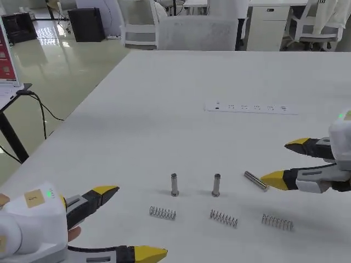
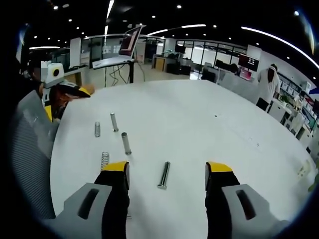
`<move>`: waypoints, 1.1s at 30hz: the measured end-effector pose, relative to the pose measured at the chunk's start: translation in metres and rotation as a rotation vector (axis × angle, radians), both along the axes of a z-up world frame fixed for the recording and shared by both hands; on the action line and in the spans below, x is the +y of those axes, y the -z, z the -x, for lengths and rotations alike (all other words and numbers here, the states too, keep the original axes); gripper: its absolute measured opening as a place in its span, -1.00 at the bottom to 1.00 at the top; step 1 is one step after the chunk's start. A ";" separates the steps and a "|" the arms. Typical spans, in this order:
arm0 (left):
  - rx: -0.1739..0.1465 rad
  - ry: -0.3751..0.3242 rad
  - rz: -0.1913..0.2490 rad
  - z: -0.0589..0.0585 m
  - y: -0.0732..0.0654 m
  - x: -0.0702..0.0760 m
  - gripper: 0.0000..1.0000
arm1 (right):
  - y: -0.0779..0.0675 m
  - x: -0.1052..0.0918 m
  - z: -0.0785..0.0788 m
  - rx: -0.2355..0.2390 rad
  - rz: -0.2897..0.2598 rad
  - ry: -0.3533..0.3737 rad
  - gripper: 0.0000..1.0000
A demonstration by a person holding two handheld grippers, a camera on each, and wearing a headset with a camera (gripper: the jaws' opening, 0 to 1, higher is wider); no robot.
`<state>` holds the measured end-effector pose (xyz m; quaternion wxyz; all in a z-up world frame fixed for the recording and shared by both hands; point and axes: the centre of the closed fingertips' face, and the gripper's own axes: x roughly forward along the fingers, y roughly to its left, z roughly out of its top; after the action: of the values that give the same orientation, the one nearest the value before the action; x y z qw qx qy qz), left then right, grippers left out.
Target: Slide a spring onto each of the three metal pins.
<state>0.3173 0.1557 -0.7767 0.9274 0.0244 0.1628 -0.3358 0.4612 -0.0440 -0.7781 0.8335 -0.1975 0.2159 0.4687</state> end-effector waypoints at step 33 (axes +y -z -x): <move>0.001 -0.001 0.002 -0.002 0.000 0.002 0.77 | 0.044 0.029 -0.021 0.100 0.156 -0.014 -0.17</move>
<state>0.3190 0.1577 -0.7764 0.9276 0.0234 0.1631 -0.3353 0.4821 -0.0148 -0.8221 0.8004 -0.2400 0.2915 0.4656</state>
